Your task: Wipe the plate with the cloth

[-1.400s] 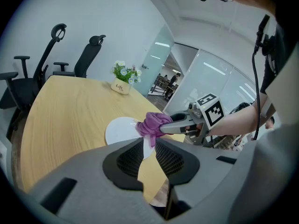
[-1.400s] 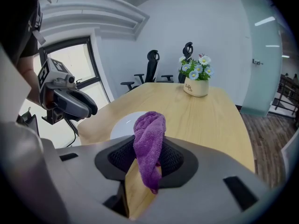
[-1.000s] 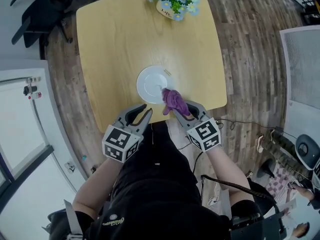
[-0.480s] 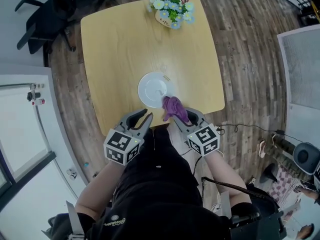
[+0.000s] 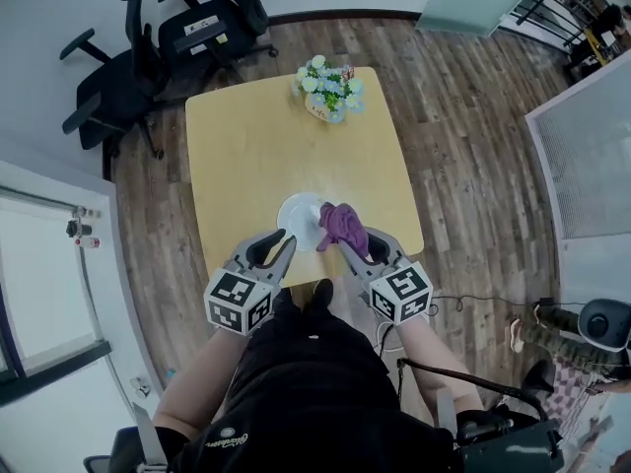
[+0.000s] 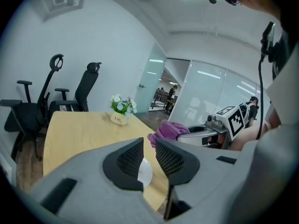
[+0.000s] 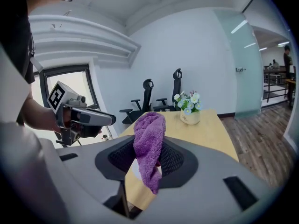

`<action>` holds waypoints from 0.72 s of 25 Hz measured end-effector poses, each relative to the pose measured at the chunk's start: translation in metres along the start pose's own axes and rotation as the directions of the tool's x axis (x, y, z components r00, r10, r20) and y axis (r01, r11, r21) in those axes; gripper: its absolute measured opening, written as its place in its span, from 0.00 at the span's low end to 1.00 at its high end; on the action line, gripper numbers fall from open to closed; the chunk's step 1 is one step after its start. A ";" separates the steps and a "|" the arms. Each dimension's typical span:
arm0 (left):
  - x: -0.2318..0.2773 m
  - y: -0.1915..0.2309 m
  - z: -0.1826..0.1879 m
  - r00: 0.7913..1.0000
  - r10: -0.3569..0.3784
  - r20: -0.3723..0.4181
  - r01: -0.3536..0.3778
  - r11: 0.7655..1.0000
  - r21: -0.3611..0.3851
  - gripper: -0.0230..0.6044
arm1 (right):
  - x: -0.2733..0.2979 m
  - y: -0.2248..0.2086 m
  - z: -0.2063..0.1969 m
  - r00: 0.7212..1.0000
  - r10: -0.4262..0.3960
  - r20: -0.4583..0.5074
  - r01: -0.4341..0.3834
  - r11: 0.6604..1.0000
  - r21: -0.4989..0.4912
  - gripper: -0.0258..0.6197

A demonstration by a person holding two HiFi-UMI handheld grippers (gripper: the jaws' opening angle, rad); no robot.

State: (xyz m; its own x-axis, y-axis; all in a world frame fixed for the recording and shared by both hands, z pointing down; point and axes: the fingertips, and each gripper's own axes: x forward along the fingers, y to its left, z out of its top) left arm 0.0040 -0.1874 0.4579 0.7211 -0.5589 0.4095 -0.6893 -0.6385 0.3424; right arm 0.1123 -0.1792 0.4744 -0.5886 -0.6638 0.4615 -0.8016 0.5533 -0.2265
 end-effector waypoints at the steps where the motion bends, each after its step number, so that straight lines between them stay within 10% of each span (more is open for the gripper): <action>1: -0.004 -0.001 0.010 1.000 0.005 0.020 -0.005 1.000 0.013 0.16 | -0.003 0.000 0.009 1.000 -0.007 0.016 0.007 1.000 -0.010 0.24; 18: -0.051 -0.009 0.121 0.963 0.019 0.268 -0.068 0.982 0.174 0.16 | -0.035 0.031 0.142 0.954 -0.007 0.298 0.055 0.987 -0.153 0.24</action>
State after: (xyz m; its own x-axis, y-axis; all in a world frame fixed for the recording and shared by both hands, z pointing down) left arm -0.0178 -0.2172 0.3320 0.7000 -0.6924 0.1747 -0.7141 -0.6813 0.1613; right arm 0.0935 -0.2104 0.3294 -0.5877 -0.7874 0.1861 -0.8071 0.5865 -0.0671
